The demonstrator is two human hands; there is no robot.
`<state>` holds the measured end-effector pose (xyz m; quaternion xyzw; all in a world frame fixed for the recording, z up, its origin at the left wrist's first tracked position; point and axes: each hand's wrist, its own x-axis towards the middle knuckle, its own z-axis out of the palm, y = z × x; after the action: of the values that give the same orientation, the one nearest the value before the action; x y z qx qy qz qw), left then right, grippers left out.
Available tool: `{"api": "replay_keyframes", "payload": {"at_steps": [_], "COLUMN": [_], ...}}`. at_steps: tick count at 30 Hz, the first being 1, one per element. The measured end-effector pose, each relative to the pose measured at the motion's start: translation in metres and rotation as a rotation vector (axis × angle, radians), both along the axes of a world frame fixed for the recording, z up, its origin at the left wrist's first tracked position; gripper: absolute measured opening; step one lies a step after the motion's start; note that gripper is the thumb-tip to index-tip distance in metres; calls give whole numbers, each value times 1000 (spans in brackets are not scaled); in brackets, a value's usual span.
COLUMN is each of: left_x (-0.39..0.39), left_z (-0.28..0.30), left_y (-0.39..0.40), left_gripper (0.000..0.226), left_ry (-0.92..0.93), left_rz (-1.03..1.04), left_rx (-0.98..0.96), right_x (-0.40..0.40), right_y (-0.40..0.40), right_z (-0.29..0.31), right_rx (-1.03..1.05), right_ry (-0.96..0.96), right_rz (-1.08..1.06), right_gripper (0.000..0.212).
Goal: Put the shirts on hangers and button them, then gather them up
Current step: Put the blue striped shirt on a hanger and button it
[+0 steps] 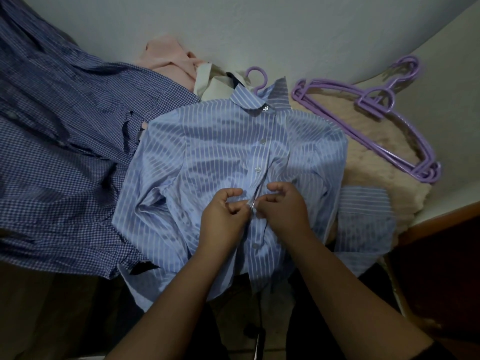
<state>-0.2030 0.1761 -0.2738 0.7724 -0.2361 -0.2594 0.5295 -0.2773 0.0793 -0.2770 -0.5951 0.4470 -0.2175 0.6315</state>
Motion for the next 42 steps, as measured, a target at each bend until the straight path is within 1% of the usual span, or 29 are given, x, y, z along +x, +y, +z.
{"api": "replay_keyframes", "payload": {"at_steps": [4,6,8,11,15,18,24,28,30,33,35,37,39,42], "left_x": [-1,0,2,3,1,-1,-2,-3,-6,-9,-9,-8,-6,-6], "left_z": [1,0,-3,-5,-9,-10,-17,-20,-19,-20,-22,-25,-29,-28], "left_y": [1,1,0,-1,-1,-1,-1,-1,0,1,2,2,2,1], "left_gripper": [18,20,24,25,22,23,28,30,29,27,22,18,16,14], "left_ry": [133,226,279,274,233,235,238,232,232,246,224,210,255,327], "left_rz": [64,93,80,50,52,74,115,109,101,103,98,96,118,139], "left_rx": [-86,-135,-169,-174,-169,-191,-232,-247,-248,-251,-216,-166,-146,-153], "right_x": [0,-1,-4,-7,-7,-7,-8,-8,-8,-5,-4,-4,-4,-4], "right_y": [0,2,4,6,6,7,7,6,5,5,6,6,5,3], "right_z": [-3,-5,-7,-8,-7,-5,-9,-9,-11,-14,-16,-18,-17,-17], "right_rx": [-24,-99,-188,-239,-311,-334,-219,-166,-141,-12,40,72,106,110], "right_ry": [-35,-68,-73,-55,-41,-3,-17,-30,-40,-63,-64,-79,-109,-129], "right_rz": [20,47,89,147,152,174,157,150,118,24,-27,-50,-53,-38], "right_gripper": [30,31,37,35,37,38,34,16,18,16,15,19,23,22]}}
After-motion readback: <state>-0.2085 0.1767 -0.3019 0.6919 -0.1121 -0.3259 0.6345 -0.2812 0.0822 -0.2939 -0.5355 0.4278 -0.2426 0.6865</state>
